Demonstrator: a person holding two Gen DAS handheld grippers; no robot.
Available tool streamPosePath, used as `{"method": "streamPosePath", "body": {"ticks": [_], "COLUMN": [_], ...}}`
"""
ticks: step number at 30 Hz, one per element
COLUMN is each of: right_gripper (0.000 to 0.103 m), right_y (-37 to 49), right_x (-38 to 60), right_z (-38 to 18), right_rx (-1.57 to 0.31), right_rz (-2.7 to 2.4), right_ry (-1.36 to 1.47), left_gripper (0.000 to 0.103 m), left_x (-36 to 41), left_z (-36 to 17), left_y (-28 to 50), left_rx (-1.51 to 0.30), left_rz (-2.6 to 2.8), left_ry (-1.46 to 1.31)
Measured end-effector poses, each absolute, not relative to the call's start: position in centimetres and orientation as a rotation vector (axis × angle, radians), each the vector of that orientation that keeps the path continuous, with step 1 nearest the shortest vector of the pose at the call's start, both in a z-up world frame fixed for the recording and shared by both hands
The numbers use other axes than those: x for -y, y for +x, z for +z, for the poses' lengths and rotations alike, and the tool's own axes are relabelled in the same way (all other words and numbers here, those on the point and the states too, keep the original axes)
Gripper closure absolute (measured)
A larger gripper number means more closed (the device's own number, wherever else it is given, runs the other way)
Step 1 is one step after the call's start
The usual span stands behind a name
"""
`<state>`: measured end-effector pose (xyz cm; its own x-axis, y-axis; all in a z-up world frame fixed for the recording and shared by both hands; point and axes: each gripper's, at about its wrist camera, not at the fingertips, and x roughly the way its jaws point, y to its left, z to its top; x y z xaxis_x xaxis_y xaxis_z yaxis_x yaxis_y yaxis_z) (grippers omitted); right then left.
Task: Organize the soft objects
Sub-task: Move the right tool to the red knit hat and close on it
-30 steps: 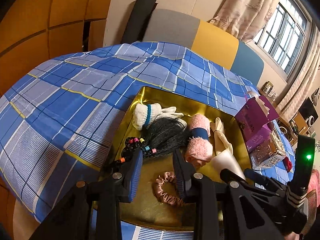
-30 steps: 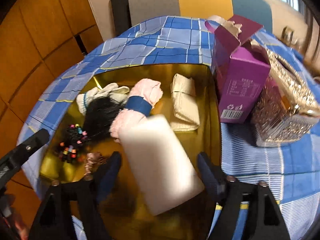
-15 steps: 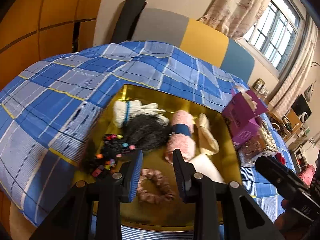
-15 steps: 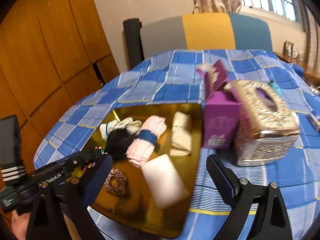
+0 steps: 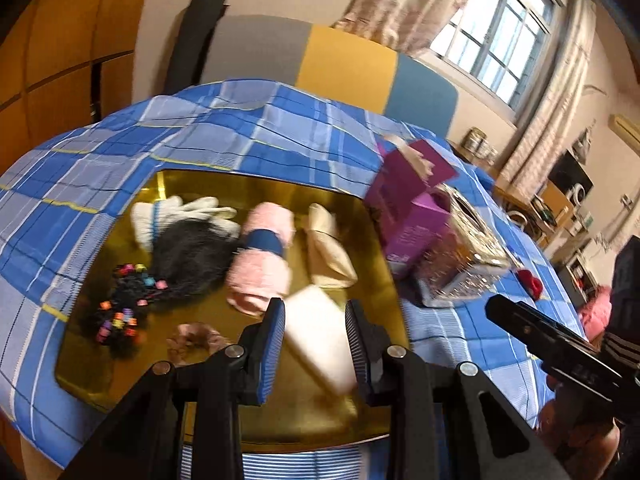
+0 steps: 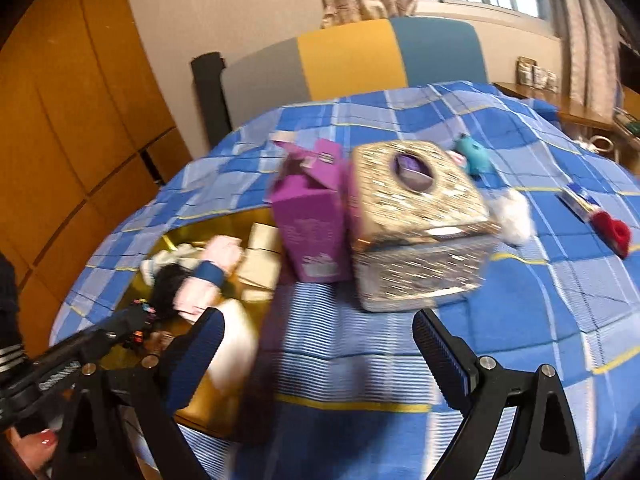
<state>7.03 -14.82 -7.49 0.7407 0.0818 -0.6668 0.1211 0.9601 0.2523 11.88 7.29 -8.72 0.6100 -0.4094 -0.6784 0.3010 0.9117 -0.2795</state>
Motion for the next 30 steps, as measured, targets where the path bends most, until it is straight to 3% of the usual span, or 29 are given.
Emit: {"method": "streamPosePath", "body": {"ticks": [18,30], "right_gripper": [0.007,0.007], "right_y": [0.1,4.6], "right_x": [35.0,52.1], "right_z": [-14.6,-12.5], "right_rx": [-0.855,-0.812], "right_rz": [-0.403,-0.567], "right_ry": [0.324,0.297], "left_gripper": [0.072,0.072], "left_x": [8.8,18.4], "left_z": [-8.1,-9.2], "left_y": [7.0,5.8], "left_rx": [-0.869,-0.914], "left_rz": [-0.764,-0.864], "left_ry": [0.020,0.146]}}
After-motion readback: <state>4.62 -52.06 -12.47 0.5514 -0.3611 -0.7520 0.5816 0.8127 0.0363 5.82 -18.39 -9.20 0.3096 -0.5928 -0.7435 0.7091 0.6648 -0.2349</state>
